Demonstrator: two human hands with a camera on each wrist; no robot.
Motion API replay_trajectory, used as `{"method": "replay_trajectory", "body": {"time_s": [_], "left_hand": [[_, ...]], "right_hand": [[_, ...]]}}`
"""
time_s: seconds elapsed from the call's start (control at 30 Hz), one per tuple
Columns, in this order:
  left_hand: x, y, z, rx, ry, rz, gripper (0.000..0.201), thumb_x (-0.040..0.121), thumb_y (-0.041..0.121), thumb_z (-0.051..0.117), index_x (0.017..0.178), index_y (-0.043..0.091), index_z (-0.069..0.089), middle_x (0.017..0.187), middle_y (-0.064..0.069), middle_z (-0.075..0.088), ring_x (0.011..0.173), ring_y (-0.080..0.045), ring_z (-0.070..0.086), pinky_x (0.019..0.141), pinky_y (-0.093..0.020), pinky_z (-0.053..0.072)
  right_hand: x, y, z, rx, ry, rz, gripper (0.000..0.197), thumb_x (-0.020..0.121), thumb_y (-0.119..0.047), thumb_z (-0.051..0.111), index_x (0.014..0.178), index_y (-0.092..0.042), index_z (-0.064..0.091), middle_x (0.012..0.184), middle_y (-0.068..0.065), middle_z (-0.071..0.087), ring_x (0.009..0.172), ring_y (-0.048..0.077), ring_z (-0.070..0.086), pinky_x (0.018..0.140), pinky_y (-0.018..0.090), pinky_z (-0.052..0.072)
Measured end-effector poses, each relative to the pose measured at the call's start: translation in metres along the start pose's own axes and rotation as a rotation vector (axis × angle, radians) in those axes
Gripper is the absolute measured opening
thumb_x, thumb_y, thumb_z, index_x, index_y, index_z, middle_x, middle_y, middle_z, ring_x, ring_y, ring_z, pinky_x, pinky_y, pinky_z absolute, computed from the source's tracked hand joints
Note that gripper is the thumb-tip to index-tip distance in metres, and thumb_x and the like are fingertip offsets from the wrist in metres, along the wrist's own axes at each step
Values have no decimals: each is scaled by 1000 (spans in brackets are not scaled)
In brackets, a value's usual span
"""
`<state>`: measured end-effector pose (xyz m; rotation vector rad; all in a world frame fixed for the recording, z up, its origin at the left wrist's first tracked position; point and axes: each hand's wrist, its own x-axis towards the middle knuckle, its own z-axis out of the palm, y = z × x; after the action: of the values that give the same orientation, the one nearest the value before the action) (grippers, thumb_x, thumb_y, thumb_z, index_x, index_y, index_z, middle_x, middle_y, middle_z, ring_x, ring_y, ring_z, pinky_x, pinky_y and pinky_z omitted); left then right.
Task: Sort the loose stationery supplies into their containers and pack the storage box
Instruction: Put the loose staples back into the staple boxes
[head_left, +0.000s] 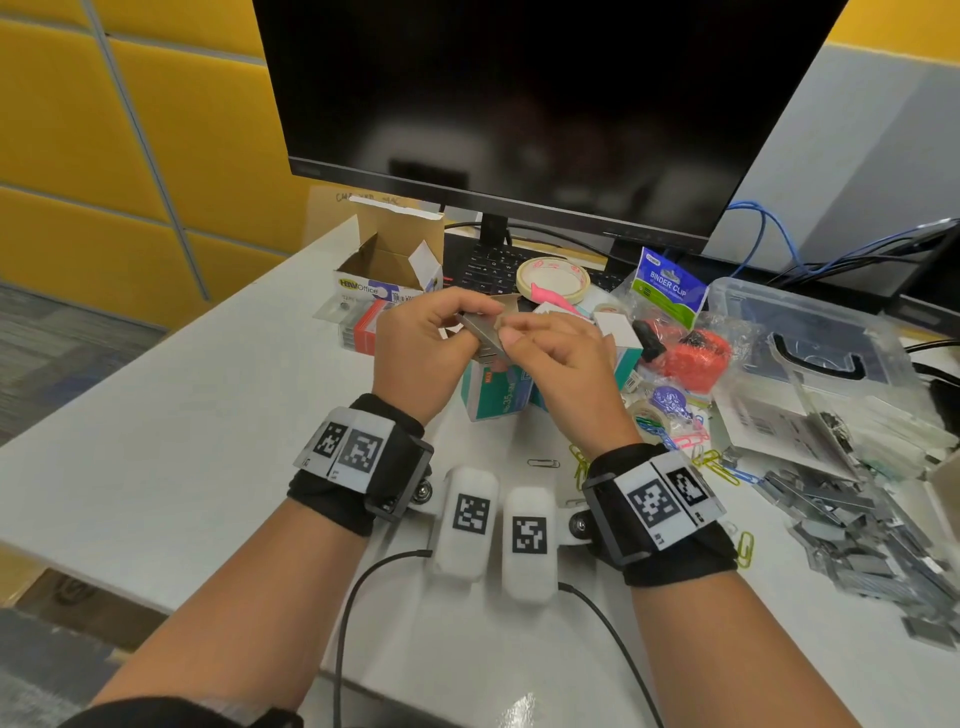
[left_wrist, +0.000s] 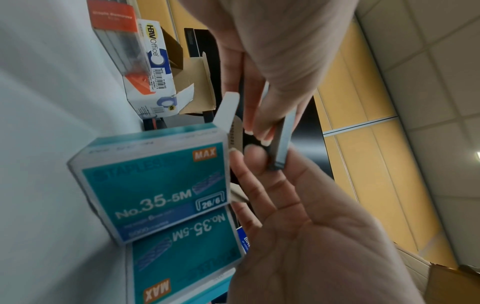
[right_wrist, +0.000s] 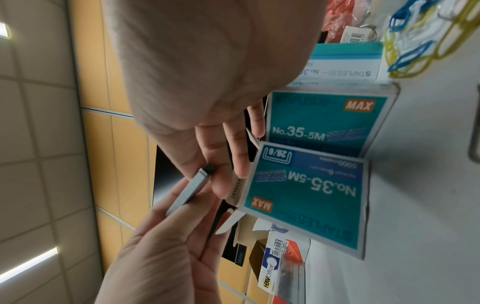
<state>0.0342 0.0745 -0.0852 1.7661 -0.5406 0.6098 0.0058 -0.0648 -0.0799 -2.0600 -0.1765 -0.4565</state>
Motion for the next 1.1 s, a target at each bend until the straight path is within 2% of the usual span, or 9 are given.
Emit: {"method": "replay_trajectory", "body": {"time_s": [0.07, 0.17, 0.27, 0.43, 0.73, 0.87, 0.97, 1.03, 1.1], "left_hand": [[0, 1, 0, -4, -25, -13, 31, 80, 2, 59, 103, 22, 66, 95, 10, 65, 89, -8, 63, 76, -32, 57], [1, 2, 2, -14, -22, -48, 34, 89, 5, 57, 122, 15, 57, 108, 7, 62, 102, -7, 59, 88, -17, 49], [2, 1, 2, -10, 16, -117, 26, 97, 14, 47, 121, 16, 58, 106, 9, 60, 96, 1, 56, 78, -3, 45], [-1, 6, 2, -70, -49, -109, 26, 97, 22, 43, 118, 25, 58, 101, 8, 64, 95, -4, 60, 75, -9, 51], [0, 6, 1, -3, -30, -92, 30, 95, 21, 51, 122, 13, 62, 100, 7, 65, 100, -9, 60, 76, -6, 47], [0, 8, 1, -34, 7, -104, 24, 94, 18, 54, 114, 15, 66, 96, 7, 66, 91, -3, 60, 74, -4, 46], [0, 11, 0, -135, 9, -154, 18, 94, 16, 55, 105, 27, 64, 89, 8, 68, 90, -6, 64, 79, -17, 52], [0, 12, 0, -175, 22, -195, 19, 93, 15, 56, 100, 31, 64, 87, 11, 68, 92, -9, 65, 82, -23, 52], [1, 11, 0, -189, 44, -223, 17, 93, 17, 56, 98, 32, 64, 87, 13, 68, 91, -5, 64, 83, -21, 51]], "right_hand": [[0, -1, -1, -9, 18, -2, 26, 79, -50, 47, 63, -39, 65, 110, -19, 60, 123, 14, 41, 110, 54, 10], [0, 1, -3, 43, 114, -3, 22, 83, -46, 51, 72, -34, 66, 109, -16, 57, 119, 19, 43, 104, 51, 27], [0, 3, -5, 46, 172, 7, 19, 91, -36, 56, 79, -26, 67, 112, -7, 56, 117, 21, 42, 99, 50, 34], [1, 3, -5, 49, 189, -9, 22, 89, -41, 53, 79, -26, 66, 106, -6, 56, 113, 22, 46, 96, 51, 38], [2, 6, -5, 31, 245, -62, 38, 74, -64, 47, 74, -31, 67, 99, -6, 65, 108, 24, 52, 93, 51, 40], [1, 6, -5, 6, 261, -67, 27, 77, -56, 55, 76, -33, 67, 97, -8, 65, 109, 23, 52, 95, 51, 37], [0, 5, -6, -4, 275, -96, 31, 78, -57, 54, 82, -31, 70, 94, -8, 68, 106, 22, 55, 93, 51, 39], [-1, 3, -8, -9, 269, -101, 35, 82, -55, 51, 90, -28, 72, 95, -10, 68, 105, 19, 56, 93, 51, 40], [-2, 2, -10, -10, 264, -71, 24, 88, -41, 57, 104, -28, 70, 103, -12, 65, 108, 14, 51, 96, 45, 39]]}}
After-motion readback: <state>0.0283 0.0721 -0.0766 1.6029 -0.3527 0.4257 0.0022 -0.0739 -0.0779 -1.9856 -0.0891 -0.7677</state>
